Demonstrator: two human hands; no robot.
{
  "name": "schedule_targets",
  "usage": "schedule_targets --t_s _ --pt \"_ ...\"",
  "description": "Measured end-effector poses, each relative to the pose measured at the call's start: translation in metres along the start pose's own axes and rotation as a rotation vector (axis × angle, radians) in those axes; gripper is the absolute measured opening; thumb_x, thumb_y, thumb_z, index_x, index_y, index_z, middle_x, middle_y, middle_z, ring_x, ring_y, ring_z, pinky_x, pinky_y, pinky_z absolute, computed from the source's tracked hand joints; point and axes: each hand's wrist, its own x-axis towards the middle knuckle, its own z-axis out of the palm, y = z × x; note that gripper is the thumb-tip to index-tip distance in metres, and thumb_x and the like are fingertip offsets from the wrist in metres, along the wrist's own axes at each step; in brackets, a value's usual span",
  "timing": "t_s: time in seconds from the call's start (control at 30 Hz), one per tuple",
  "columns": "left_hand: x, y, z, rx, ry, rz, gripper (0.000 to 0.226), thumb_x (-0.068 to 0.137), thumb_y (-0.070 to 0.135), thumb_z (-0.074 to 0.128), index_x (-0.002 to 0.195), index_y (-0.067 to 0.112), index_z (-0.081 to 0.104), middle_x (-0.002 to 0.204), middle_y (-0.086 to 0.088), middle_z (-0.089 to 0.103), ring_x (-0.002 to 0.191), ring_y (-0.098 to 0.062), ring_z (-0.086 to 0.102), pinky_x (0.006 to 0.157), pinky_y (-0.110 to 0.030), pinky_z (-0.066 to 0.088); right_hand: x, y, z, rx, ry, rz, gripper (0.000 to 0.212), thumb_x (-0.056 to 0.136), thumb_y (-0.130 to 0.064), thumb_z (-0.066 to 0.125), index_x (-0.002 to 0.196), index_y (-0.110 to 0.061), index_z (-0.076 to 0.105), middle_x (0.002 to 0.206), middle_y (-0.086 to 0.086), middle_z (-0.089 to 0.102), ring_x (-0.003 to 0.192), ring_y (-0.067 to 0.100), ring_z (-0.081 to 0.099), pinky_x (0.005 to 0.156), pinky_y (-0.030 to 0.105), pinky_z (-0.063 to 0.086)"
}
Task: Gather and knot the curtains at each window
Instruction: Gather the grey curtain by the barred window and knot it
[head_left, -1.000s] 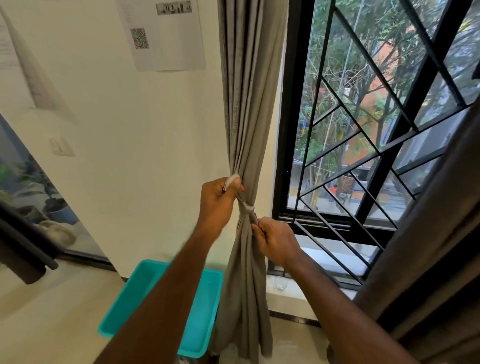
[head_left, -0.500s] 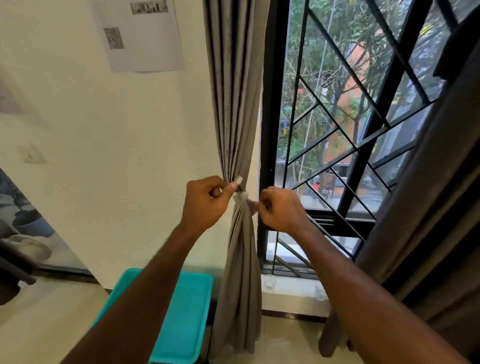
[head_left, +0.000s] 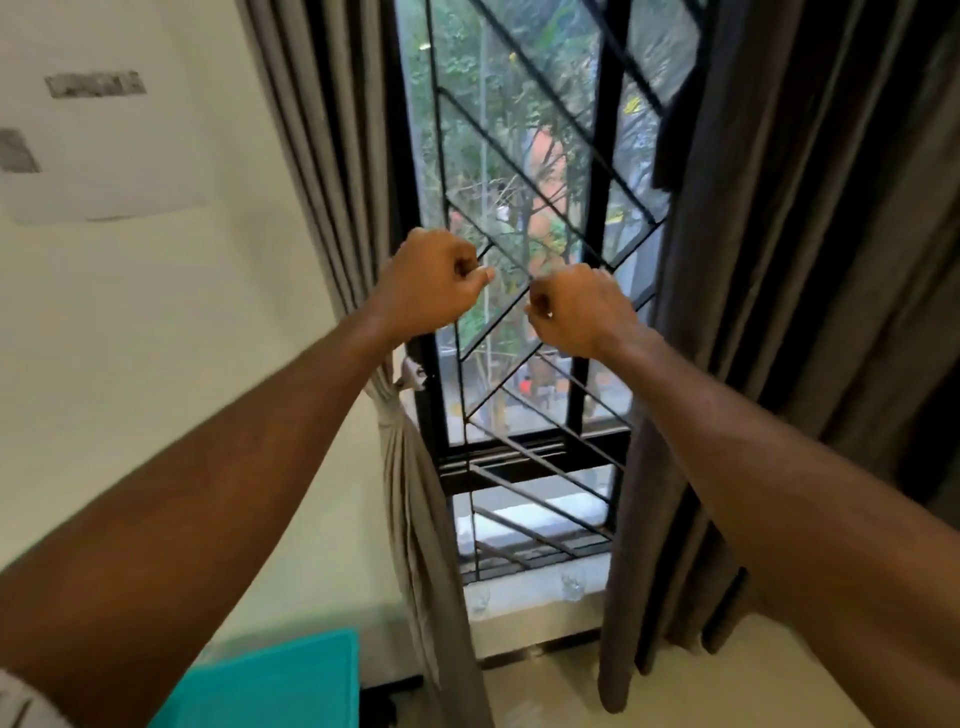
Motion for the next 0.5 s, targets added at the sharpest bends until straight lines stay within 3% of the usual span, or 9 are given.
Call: schedule_targets --t_s 0.17,0.33,0.5 --pt "0.064 0.046 0.006 -0.021 -0.07 0.173 0.048 0.091 0.026 0.07 0.051 0.019 0.045 0.047 0.005 0.04 0.05 -0.015 0.041 0.058 -0.031 0.033 -0.005 0.039 -0.068 -0.101 0.099 0.071 0.02 0.086 -0.033 0.059 0.07 -0.022 0.054 0.08 0.005 0.066 0.083 0.037 0.064 0.069 0.038 0.048" --pt "0.121 0.105 0.008 -0.031 -0.055 0.31 0.043 0.091 0.024 0.069 0.056 0.01 0.05 0.047 0.003 0.039 0.048 -0.015 0.039 0.054 -0.029 0.027 -0.008 0.084 -0.136 -0.177 0.2 0.134 0.02 0.088 -0.033 0.059 0.072 -0.021 0.056 0.084 0.004 0.066 0.08 0.033 0.064 0.065 0.036 0.048" --pt "0.178 0.161 -0.012 0.038 0.063 0.345 0.034 0.09 0.026 0.071 0.062 0.012 0.057 0.055 0.008 0.047 0.064 -0.024 0.053 0.062 -0.031 0.037 0.001 0.125 -0.209 -0.166 0.378 0.138 0.023 0.091 -0.033 0.06 0.072 -0.021 0.054 0.081 0.001 0.064 0.077 0.03 0.062 0.062 0.032 0.041"
